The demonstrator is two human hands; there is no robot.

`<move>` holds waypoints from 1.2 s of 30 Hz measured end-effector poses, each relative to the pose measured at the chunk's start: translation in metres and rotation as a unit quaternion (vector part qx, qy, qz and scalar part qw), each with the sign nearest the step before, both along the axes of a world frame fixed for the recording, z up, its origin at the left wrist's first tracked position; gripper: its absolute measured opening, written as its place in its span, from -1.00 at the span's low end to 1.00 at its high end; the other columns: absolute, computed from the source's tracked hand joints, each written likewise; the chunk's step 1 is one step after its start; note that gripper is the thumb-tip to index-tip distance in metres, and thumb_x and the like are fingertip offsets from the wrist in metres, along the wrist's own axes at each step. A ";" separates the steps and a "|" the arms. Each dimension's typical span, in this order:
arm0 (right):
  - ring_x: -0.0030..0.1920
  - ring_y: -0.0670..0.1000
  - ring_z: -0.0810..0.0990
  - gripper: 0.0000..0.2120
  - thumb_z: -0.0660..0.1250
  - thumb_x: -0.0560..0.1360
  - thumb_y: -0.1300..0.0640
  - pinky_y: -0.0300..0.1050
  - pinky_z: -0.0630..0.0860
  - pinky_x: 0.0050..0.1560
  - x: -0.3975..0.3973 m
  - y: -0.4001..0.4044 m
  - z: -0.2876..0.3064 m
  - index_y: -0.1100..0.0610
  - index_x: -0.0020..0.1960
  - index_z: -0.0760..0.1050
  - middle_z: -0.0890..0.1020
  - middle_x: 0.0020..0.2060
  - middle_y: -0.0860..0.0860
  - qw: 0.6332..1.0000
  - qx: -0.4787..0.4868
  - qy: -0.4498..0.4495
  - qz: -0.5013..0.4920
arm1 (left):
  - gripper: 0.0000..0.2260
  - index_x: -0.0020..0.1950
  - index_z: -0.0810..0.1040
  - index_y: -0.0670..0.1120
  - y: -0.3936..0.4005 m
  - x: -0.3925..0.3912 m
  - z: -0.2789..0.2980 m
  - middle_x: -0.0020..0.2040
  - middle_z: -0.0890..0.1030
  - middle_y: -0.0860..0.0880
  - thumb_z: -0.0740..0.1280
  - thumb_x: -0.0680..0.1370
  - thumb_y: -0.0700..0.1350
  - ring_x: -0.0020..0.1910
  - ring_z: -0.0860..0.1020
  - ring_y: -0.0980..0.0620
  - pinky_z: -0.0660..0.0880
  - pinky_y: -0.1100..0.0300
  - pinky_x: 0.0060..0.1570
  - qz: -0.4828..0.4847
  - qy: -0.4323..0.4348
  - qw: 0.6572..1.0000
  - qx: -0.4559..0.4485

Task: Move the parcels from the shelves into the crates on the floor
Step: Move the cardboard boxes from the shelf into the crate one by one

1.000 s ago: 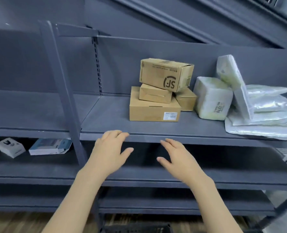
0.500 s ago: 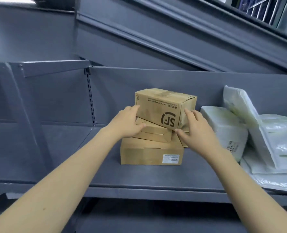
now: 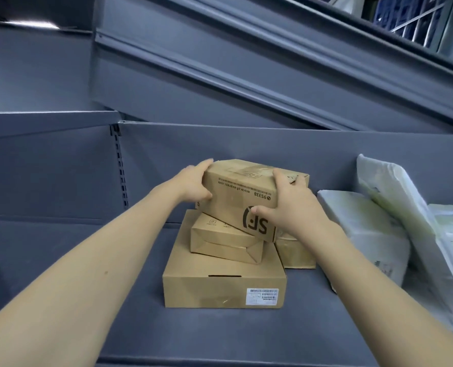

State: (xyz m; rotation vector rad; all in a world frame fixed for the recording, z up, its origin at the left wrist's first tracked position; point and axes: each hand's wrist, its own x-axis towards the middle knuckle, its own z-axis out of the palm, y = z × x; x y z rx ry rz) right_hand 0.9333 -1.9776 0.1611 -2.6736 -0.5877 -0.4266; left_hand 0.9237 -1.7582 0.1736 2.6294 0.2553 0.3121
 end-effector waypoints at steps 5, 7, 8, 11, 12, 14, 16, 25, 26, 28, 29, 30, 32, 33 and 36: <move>0.19 0.23 0.43 -0.28 0.39 0.41 -0.18 0.01 0.44 0.16 0.000 -0.002 -0.002 0.04 0.42 0.17 0.20 0.38 0.24 1.000 0.019 0.006 0.019 | -0.23 0.52 0.09 0.09 -0.008 -0.006 -0.006 0.22 0.34 -0.05 0.41 0.44 -0.23 0.08 0.38 -0.01 0.37 0.20 -0.10 -0.007 -0.039 0.999 -0.020; 0.17 0.21 0.44 -0.31 0.40 0.42 -0.16 -0.01 0.45 0.13 -0.003 -0.006 -0.002 0.04 0.41 0.19 0.22 0.37 0.22 0.999 0.030 0.008 0.028 | -0.24 0.52 0.11 0.09 -0.009 -0.017 -0.001 0.13 0.32 -0.02 0.43 0.44 -0.20 0.05 0.37 0.00 0.35 0.20 -0.06 0.004 -0.060 0.998 -0.004; 0.17 0.19 0.44 -0.32 0.40 0.42 -0.15 -0.02 0.45 0.13 -0.005 -0.009 -0.002 0.05 0.40 0.19 0.23 0.37 0.21 0.999 0.038 0.007 0.033 | -0.25 0.51 0.12 0.10 -0.010 -0.025 0.002 0.10 0.31 -0.01 0.43 0.44 -0.18 0.05 0.37 0.00 0.35 0.19 -0.03 0.007 -0.075 0.997 0.008; 0.21 0.16 0.41 -0.31 0.41 0.43 -0.10 -0.01 0.46 0.16 -0.019 -0.015 -0.002 0.05 0.42 0.17 0.20 0.39 0.18 0.996 0.073 -0.006 0.049 | -0.29 0.50 0.15 0.13 -0.017 -0.057 0.010 0.11 0.28 0.01 0.43 0.45 -0.15 0.07 0.35 0.00 0.31 0.19 0.03 0.016 -0.143 0.989 0.027; 0.22 0.16 0.40 -0.30 0.42 0.43 -0.07 0.01 0.45 0.18 -0.027 -0.016 -0.002 0.05 0.43 0.16 0.18 0.40 0.18 0.994 0.089 -0.017 0.057 | -0.32 0.48 0.17 0.13 -0.021 -0.072 0.010 0.12 0.28 0.02 0.42 0.46 -0.15 0.07 0.34 0.02 0.29 0.20 0.03 0.025 -0.169 0.985 0.025; 0.29 0.17 0.36 -0.28 0.42 0.44 -0.02 0.03 0.41 0.24 -0.047 -0.016 -0.006 0.05 0.46 0.13 0.13 0.44 0.16 0.987 0.124 -0.043 0.088 | -0.35 0.46 0.20 0.12 -0.028 -0.105 0.007 0.14 0.27 0.04 0.41 0.47 -0.17 0.05 0.33 0.06 0.28 0.22 0.03 0.051 -0.223 0.973 0.018; 0.43 0.14 0.21 -0.25 0.40 0.47 0.02 -0.01 0.30 0.36 -0.072 -0.016 -0.012 0.01 0.51 0.06 -0.01 0.51 0.10 0.980 0.149 -0.053 0.122 | -0.36 0.45 0.24 0.11 -0.034 -0.143 -0.001 0.12 0.25 0.07 0.42 0.45 -0.18 0.03 0.34 0.09 0.28 0.25 0.02 0.081 -0.261 0.962 0.003; 0.47 -0.19 0.04 -0.19 0.36 0.50 0.04 -0.19 0.28 0.36 -0.174 -0.013 -0.075 -0.18 0.49 -0.15 -0.29 0.51 -0.15 0.957 0.164 -0.022 0.240 | -0.30 0.49 0.18 0.07 -0.049 -0.293 -0.060 0.14 0.28 0.16 0.42 0.44 -0.19 -0.03 0.35 0.38 0.27 0.46 -0.05 0.170 -0.292 0.937 -0.090; 0.42 -0.36 -0.15 -0.19 0.35 0.51 0.05 -0.29 0.17 0.38 -0.182 -0.012 -0.082 -0.21 0.46 -0.19 -0.31 0.49 -0.16 0.955 0.159 -0.025 0.247 | -0.39 0.43 0.27 0.08 -0.047 -0.304 -0.066 0.12 0.32 0.15 0.40 0.44 -0.21 -0.01 0.38 0.41 0.31 0.48 -0.07 0.168 -0.295 0.935 -0.103; 0.36 -0.39 -0.22 -0.19 0.34 0.52 0.07 -0.39 0.05 0.32 -0.195 -0.012 -0.092 -0.24 0.42 -0.23 -0.34 0.47 -0.18 0.956 0.145 -0.030 0.252 | -0.57 0.25 0.41 0.13 -0.043 -0.320 -0.074 0.11 0.42 0.16 0.32 0.46 -0.25 0.01 0.46 0.35 0.39 0.44 -0.01 0.158 -0.305 0.925 -0.163; 0.38 -0.35 -0.20 -0.19 0.34 0.52 0.09 -0.38 0.05 0.32 -0.200 -0.012 -0.094 -0.24 0.44 -0.20 -0.34 0.47 -0.18 0.957 0.139 -0.038 0.251 | -0.65 0.17 0.43 0.13 -0.042 -0.327 -0.075 0.10 0.47 0.16 0.29 0.49 -0.24 -0.01 0.48 0.34 0.41 0.46 -0.05 0.155 -0.303 0.919 -0.197; 0.40 -0.34 -0.19 -0.19 0.35 0.51 0.11 -0.35 0.08 0.32 -0.204 -0.012 -0.095 -0.22 0.46 -0.17 -0.32 0.49 -0.15 0.957 0.136 -0.054 0.249 | -0.76 0.12 0.43 0.11 -0.041 -0.332 -0.074 0.07 0.51 0.14 0.29 0.53 -0.18 -0.06 0.49 0.37 0.40 0.51 -0.13 0.154 -0.295 0.916 -0.225; 0.41 -0.38 -0.24 -0.18 0.39 0.48 0.18 -0.25 0.14 0.33 -0.211 -0.009 -0.096 -0.16 0.51 -0.05 -0.21 0.53 -0.04 0.955 0.139 -0.101 0.242 | -0.84 0.08 0.43 0.04 -0.037 -0.340 -0.069 -0.01 0.54 0.17 0.29 0.54 0.03 -0.17 0.49 0.44 0.37 0.56 -0.29 0.161 -0.281 0.911 -0.255; 0.41 -0.39 -0.24 -0.18 0.42 0.46 0.20 -0.21 0.13 0.33 -0.214 -0.007 -0.095 -0.11 0.52 0.00 -0.14 0.54 0.01 0.952 0.148 -0.123 0.237 | -0.77 0.05 0.42 0.02 -0.034 -0.343 -0.068 -0.04 0.53 0.20 0.32 0.50 0.09 -0.18 0.50 0.43 0.38 0.55 -0.31 0.166 -0.274 0.911 -0.261; 0.41 -0.43 -0.15 -0.22 0.47 0.41 0.19 -0.22 0.18 0.30 -0.225 -0.002 -0.094 -0.05 0.48 0.13 -0.01 0.54 0.02 0.945 0.184 -0.143 0.228 | -0.69 0.00 0.40 0.04 -0.025 -0.350 -0.064 -0.03 0.56 0.19 0.47 0.39 0.05 -0.08 0.53 0.30 0.41 0.43 -0.23 0.169 -0.261 0.909 -0.276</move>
